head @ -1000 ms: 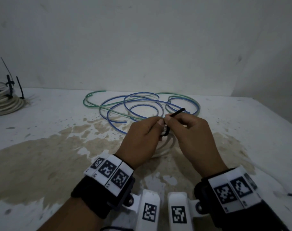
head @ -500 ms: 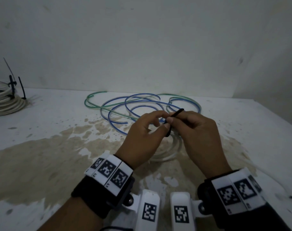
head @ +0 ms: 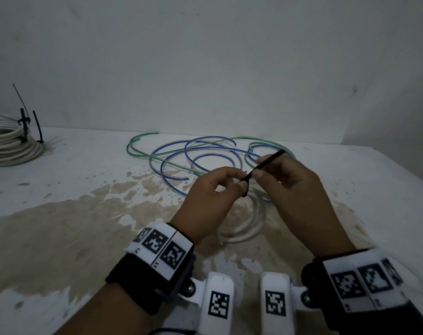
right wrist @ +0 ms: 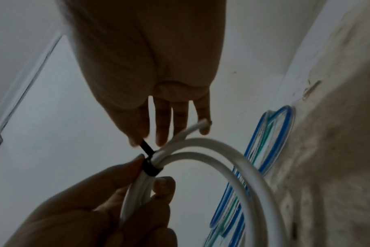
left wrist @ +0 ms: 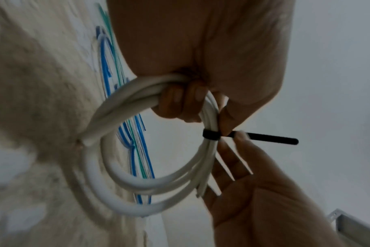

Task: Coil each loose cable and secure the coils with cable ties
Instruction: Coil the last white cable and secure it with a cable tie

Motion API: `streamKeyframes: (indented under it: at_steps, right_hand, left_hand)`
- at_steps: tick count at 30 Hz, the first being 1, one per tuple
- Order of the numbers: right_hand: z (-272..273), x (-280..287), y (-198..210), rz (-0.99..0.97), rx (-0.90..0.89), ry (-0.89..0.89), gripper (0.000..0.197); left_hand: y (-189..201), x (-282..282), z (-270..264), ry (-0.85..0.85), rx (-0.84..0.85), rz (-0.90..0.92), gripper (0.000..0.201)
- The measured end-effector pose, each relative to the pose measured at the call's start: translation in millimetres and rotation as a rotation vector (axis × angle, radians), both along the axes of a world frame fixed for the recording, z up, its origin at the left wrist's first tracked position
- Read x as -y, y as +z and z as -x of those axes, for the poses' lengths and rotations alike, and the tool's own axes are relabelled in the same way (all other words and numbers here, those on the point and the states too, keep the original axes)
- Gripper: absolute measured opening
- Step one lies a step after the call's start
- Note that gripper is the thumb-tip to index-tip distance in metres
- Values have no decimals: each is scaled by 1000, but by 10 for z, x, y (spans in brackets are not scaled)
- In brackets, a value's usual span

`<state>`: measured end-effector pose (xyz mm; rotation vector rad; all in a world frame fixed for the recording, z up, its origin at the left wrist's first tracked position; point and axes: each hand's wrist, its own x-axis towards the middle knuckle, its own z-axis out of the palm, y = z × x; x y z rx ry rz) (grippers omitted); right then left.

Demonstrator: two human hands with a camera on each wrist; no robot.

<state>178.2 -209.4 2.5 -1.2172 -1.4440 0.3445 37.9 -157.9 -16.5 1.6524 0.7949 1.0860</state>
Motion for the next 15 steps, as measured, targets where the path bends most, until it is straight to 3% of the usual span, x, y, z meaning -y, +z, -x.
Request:
streamKeyframes:
  at_steps: [4, 9, 15]
  right_hand:
    - [-22, -13, -35, -47, 170, -83, 21]
    - [-56, -37, -74, -194, 327, -137, 11]
    - [-15, -34, -78, -124, 270, -84, 14]
  left_hand:
    - [36, 34, -20, -127, 102, 189, 12]
    - [2, -3, -22, -111, -6, 70, 14]
    - [-17, 20, -32, -114, -54, 21, 13]
